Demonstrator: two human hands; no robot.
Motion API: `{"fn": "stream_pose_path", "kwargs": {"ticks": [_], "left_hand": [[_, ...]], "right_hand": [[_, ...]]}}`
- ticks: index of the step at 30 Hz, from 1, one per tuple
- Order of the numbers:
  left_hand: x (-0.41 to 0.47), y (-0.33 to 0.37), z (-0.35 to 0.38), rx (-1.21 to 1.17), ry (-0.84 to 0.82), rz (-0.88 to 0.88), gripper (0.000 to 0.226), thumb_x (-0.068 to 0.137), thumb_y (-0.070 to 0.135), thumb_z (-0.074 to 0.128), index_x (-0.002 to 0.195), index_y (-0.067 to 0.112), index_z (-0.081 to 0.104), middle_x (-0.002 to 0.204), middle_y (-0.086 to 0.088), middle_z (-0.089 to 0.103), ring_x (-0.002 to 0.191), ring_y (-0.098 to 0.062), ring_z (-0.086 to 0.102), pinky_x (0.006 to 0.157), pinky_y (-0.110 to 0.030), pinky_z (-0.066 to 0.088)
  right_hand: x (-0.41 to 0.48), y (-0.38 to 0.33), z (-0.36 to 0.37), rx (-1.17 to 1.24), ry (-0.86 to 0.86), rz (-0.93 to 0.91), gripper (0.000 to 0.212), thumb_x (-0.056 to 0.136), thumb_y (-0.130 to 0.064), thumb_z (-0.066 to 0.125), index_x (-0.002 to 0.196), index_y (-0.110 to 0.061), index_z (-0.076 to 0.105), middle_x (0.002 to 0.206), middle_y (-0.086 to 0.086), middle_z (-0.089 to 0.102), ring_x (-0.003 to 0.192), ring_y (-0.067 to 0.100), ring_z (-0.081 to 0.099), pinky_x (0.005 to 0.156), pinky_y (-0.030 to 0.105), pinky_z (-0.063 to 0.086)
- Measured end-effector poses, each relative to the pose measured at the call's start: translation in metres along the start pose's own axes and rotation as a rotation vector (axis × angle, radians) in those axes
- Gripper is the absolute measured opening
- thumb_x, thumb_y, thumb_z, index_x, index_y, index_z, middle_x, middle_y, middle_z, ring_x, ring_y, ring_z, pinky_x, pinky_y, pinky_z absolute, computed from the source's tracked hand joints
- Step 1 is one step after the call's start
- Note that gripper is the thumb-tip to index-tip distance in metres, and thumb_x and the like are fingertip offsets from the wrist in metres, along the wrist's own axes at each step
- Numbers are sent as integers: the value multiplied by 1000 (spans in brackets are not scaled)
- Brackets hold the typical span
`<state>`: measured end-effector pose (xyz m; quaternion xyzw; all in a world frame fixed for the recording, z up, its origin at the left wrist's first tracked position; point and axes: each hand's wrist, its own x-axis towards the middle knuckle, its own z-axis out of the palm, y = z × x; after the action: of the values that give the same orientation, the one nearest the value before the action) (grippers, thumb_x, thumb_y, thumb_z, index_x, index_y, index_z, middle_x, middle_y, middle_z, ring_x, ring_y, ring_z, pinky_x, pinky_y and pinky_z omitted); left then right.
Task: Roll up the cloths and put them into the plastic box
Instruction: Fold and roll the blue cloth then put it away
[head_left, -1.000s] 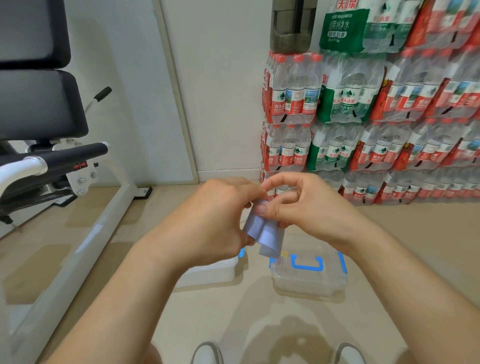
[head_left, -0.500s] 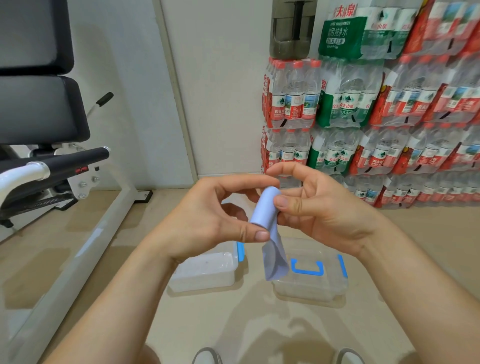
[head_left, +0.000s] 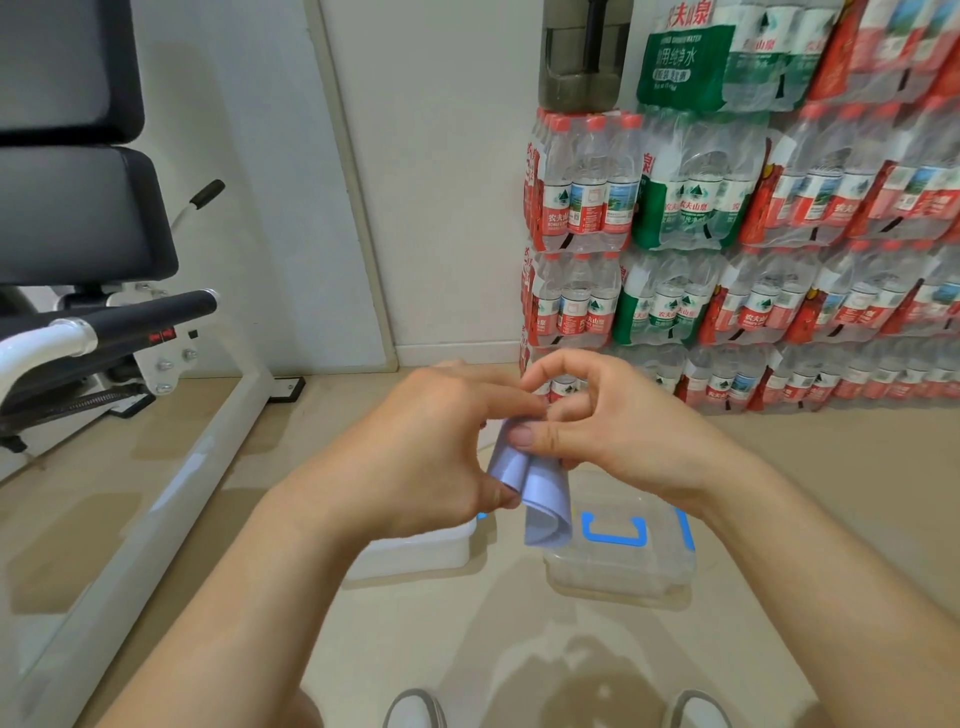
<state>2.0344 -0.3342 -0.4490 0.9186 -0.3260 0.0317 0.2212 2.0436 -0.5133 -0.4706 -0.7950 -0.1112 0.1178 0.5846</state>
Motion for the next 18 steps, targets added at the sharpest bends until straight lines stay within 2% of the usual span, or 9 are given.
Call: {"fn": "stream_pose_path", "kwargs": {"ticks": [1, 3, 6, 9, 11, 12, 14, 16, 18], "left_hand": [[1, -2, 1, 0, 1, 2, 55, 62, 19, 83, 112, 35, 66, 104, 22, 59, 93, 0, 49, 80, -9, 39], [1, -5, 2, -204, 7, -64, 61, 64, 13, 82, 116, 39, 62, 106, 23, 58, 93, -2, 51, 78, -14, 45], [0, -9, -1, -590, 24, -131, 64, 62, 2, 83, 114, 35, 64, 102, 20, 64, 94, -14, 55, 74, -34, 50], [-1, -9, 0, -748, 23, -99, 59, 59, 5, 80, 111, 29, 67, 110, 5, 68, 103, -27, 56, 73, -48, 48], [0, -10, 0, -821, 30, -82, 57, 58, 5, 81, 110, 26, 68, 112, -6, 68, 101, -30, 57, 75, -56, 46], [0, -10, 0, -856, 42, -79, 57, 57, 4, 81, 108, 24, 68, 111, -7, 69, 96, -29, 58, 76, -55, 47], [0, -10, -2, -917, 63, -71, 55, 55, 2, 81, 105, 23, 70, 107, -5, 72, 87, -25, 56, 74, -43, 50], [-1, -11, -4, -965, 82, -73, 55, 53, 0, 81, 100, 26, 73, 102, -2, 74, 84, -25, 56, 71, -29, 54], [-2, -14, -7, -982, 115, -113, 54, 50, -2, 79, 97, 25, 75, 97, -4, 74, 85, -27, 57, 73, -29, 56]], "right_hand": [[1, 0, 1, 14, 19, -7, 41, 71, -28, 80, 103, -23, 57, 85, 11, 76, 82, 27, 70, 88, 48, 52], [2, 1, -3, 126, 29, -22, 43, 71, -19, 78, 107, -16, 55, 86, 18, 74, 81, 31, 68, 89, 50, 51], [0, -1, -10, 368, -24, -44, 48, 67, -9, 73, 110, -11, 52, 83, 22, 71, 80, 32, 67, 87, 48, 51], [0, -1, -9, 476, -78, -65, 44, 72, -1, 73, 110, -10, 53, 86, 26, 70, 98, 45, 65, 88, 46, 54], [1, 0, -9, 498, -85, -81, 39, 74, -1, 70, 109, -10, 54, 85, 23, 71, 96, 42, 66, 83, 42, 56], [1, -1, -9, 489, -93, -88, 38, 74, -3, 69, 108, -12, 55, 84, 21, 72, 92, 38, 67, 80, 40, 56], [0, -2, -9, 441, -123, -89, 36, 75, -12, 68, 110, -15, 57, 84, 16, 73, 84, 29, 66, 73, 35, 53], [-1, -2, -10, 377, -151, -79, 43, 73, -20, 73, 113, -17, 59, 94, 21, 71, 88, 28, 62, 74, 38, 46], [-1, -1, -12, 324, -162, -61, 50, 65, -23, 81, 111, -22, 64, 97, 28, 65, 88, 30, 56, 78, 43, 40]]}}
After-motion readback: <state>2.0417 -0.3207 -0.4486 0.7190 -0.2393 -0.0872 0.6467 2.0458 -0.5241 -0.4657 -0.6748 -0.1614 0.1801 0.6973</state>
